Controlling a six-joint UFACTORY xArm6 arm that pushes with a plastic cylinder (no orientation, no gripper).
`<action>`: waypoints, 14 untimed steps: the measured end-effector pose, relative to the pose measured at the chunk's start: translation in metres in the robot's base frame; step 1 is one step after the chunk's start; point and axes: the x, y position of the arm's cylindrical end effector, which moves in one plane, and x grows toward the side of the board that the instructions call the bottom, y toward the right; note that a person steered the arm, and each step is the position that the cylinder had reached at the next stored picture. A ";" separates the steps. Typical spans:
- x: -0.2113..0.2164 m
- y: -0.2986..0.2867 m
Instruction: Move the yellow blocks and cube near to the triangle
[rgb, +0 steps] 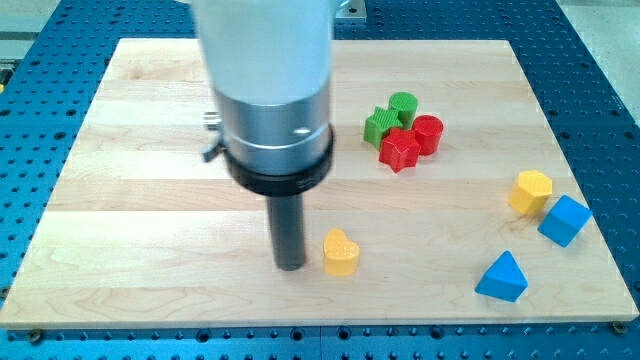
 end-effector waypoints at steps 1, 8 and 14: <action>0.000 0.052; 0.000 0.103; 0.045 0.134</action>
